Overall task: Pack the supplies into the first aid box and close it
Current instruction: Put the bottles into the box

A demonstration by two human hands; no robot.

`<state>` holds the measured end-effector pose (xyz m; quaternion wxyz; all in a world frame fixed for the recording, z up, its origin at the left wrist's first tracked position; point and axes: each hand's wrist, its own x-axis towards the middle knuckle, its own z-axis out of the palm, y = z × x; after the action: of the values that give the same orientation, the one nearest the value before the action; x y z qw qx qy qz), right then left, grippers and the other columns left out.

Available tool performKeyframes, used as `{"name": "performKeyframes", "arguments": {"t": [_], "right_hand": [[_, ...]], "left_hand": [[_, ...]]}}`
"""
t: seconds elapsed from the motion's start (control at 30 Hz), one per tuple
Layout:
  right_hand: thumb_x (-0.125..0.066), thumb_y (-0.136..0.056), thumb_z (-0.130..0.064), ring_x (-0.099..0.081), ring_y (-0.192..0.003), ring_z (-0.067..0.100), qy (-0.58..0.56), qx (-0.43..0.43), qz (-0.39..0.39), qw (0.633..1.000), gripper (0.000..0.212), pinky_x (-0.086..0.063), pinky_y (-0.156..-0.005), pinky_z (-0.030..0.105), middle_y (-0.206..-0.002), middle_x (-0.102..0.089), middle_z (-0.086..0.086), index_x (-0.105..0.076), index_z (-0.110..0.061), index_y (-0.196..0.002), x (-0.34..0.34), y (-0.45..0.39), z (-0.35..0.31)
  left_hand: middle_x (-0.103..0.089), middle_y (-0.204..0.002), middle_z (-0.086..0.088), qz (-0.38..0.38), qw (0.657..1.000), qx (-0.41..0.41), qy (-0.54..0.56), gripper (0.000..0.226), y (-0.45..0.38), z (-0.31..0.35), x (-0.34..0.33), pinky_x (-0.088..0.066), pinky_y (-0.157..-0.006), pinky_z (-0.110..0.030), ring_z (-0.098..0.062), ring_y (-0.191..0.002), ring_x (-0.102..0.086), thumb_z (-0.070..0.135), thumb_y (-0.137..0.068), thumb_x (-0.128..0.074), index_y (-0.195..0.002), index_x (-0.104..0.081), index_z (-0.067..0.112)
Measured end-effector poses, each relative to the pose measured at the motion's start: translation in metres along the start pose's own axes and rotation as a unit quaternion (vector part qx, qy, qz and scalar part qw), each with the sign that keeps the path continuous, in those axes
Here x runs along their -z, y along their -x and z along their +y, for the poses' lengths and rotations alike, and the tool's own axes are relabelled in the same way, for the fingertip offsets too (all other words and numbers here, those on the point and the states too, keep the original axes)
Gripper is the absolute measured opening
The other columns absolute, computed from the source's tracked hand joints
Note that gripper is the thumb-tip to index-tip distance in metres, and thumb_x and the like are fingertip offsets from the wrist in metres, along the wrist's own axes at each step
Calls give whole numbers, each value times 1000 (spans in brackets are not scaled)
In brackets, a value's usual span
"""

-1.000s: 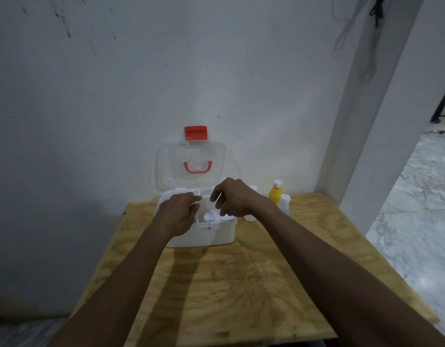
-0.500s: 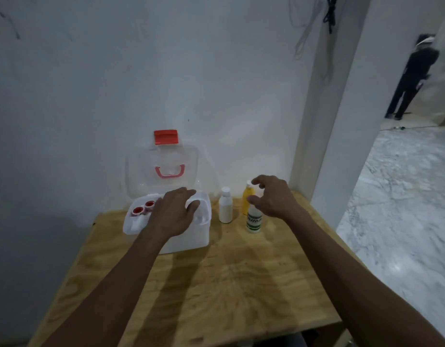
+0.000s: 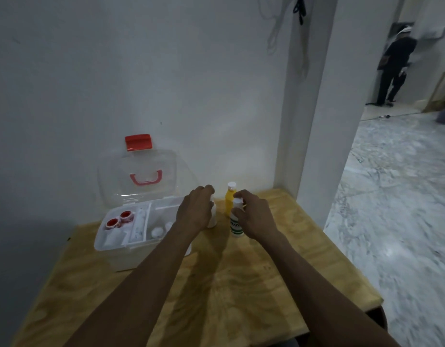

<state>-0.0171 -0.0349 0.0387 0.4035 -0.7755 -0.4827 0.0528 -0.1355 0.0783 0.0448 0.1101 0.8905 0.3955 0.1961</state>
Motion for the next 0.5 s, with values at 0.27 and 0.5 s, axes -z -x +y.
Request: {"name": "performKeyframes", "arguments": {"t": [0.27,0.5], "right_hand": [[-68,-83,-17,-67,-85,26,-11,26,33,999,24,-55,-70,36,-98,-71,9,-64,-13,-107,10,-2,-6],[-68,-85,-16,-63,-76,11,-88,106,90,986,20,-51,-74,27,-90,-66,-5,-65,-14,-104,29,-14,-73]], "left_hand": [[-65,-116,-12,58,995,-36,75,26,17,8,16,-50,-83,-35,-29,-103,-61,13,-92,-60,-118,-57,12],[-69,-108,-5,196,973,1,120,25,31,-18,111,-51,-84,-31,-21,-89,-67,19,-87,-67,-112,-64,16]]}}
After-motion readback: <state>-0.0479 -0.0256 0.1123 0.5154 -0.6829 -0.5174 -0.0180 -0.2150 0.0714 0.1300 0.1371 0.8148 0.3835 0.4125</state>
